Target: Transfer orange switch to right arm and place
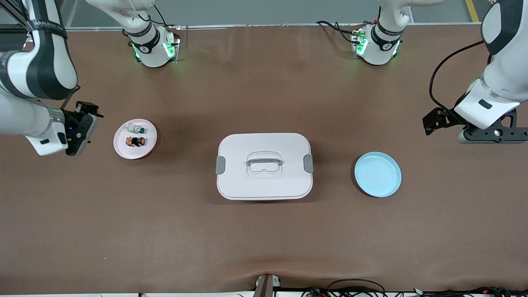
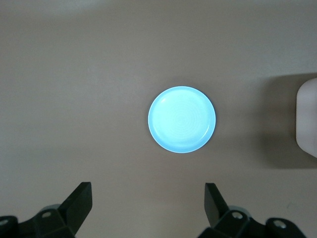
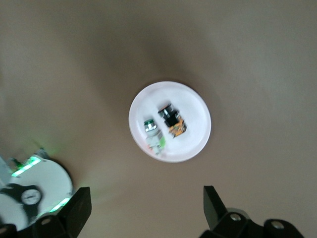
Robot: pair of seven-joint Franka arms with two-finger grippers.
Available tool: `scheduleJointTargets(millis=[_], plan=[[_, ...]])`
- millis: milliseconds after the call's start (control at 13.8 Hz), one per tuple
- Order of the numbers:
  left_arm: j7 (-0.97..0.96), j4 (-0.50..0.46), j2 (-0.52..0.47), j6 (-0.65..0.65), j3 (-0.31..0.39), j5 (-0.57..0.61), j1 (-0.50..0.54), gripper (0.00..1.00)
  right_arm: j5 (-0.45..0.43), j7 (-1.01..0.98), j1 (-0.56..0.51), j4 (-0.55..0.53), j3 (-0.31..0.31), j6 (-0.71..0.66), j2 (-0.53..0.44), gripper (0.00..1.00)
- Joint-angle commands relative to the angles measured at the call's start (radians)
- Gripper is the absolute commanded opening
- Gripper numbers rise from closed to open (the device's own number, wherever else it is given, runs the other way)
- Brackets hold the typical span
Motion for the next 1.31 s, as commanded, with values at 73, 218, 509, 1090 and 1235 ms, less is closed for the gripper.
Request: scheduleJointTargets(millis=[73,218,509,1090,1235], plan=[[0.001,0.028,-0.005,-0.028,-0.014,-0.014,0.018,1.0,-0.039,0.435,0.05,0.177,0.005,-0.2,0.011,1.0],[-0.007,0.028,-0.003,-0.034,-0.014,-0.015,0.018,1.0,-0.018,0.633,0.044,0.241,0.0,-0.231,0.016,1.0],[-0.005,0.034,-0.006,-0.073,-0.014,-0.016,0.02,1.0,0.017,0.729,0.021,0.362,-0.007,-0.274,0.013,1.0],[0.004,0.089,0.003,-0.092,-0.007,-0.016,0.021,1.0,0.014,0.875,-0.026,0.509,-0.006,-0.271,0.013,1.0],[0.003,0.094,0.006,-0.095,-0.01,-0.016,0.015,1.0,0.046,0.882,-0.025,0.512,0.0,-0.277,0.008,1.0]])
